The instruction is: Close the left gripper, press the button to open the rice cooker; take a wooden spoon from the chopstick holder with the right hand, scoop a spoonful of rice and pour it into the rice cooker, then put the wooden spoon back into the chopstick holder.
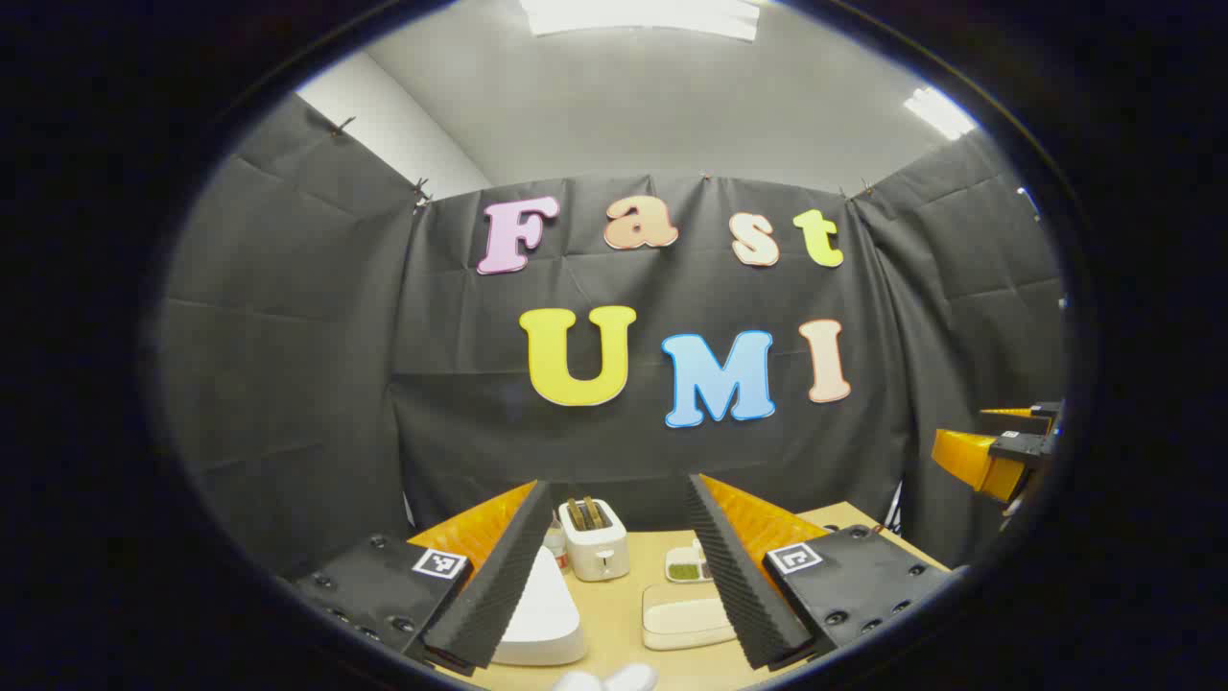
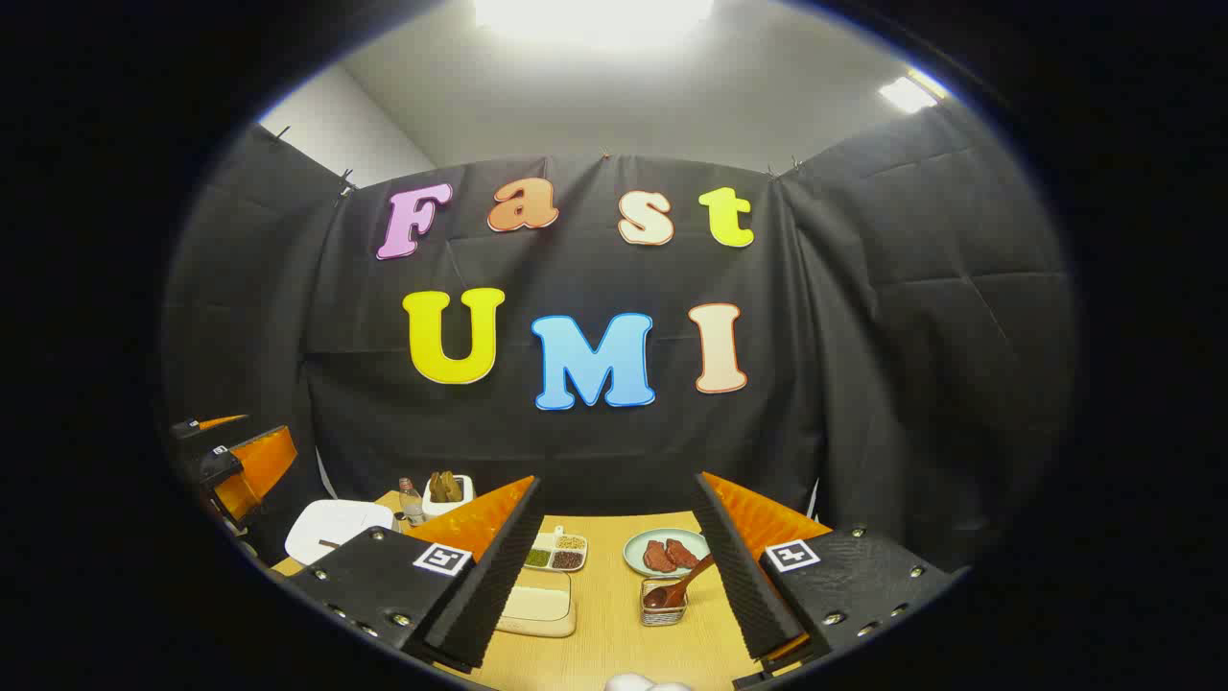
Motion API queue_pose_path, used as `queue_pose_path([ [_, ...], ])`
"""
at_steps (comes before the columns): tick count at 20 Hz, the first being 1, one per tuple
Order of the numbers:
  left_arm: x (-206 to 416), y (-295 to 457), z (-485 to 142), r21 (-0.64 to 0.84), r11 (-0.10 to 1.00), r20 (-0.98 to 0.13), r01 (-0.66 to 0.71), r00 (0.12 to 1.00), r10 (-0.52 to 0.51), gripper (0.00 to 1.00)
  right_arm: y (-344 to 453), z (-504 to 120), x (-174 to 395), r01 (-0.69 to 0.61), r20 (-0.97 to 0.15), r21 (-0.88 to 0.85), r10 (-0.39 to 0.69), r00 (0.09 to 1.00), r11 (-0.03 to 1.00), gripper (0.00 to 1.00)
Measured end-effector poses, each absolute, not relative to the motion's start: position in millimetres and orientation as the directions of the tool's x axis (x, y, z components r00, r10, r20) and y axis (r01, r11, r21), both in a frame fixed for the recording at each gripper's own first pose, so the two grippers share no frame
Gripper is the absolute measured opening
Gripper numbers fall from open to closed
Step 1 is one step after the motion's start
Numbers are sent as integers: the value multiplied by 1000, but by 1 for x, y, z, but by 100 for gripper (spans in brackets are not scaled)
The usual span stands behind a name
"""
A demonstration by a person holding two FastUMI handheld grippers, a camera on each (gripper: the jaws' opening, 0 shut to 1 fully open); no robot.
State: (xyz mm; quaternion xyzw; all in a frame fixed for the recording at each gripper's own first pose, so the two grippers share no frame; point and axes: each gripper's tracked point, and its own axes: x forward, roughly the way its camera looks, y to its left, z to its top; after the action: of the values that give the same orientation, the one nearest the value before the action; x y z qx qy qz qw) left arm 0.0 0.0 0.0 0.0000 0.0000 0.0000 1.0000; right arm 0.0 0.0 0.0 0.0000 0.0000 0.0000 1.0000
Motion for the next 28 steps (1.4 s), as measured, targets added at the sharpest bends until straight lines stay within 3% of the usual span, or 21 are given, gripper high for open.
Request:
queue_pose_path([
  [18, -1, 10, -1, -1, 1000, -3, -8, 1000, 8, 100, 0, -2, -3, 23, -12, -3, -23, 1000, 1000, 95],
  [20, -1, 12, 0, 0, 1000, -3, -10, 1000, 10, 96, 2, -3, -3, 22, -14, -3, -22, 1000, 1000, 95],
  [21, -1, 13, -2, 3, 1000, -8, -16, 1000, 16, 100, 1, -3, -4, 22, -16, -3, -22, 1000, 1000, 95],
  [27, 4, 21, -13, 7, 1000, -36, -30, 999, 30, 13, -1, -5, -5, 33, -20, -10, -33, 999, 999, 95],
  [28, 7, 21, -20, -5, 1000, -59, -25, 998, 24, 11, -2, -5, -5, 34, -22, -10, -34, 999, 999, 95],
])
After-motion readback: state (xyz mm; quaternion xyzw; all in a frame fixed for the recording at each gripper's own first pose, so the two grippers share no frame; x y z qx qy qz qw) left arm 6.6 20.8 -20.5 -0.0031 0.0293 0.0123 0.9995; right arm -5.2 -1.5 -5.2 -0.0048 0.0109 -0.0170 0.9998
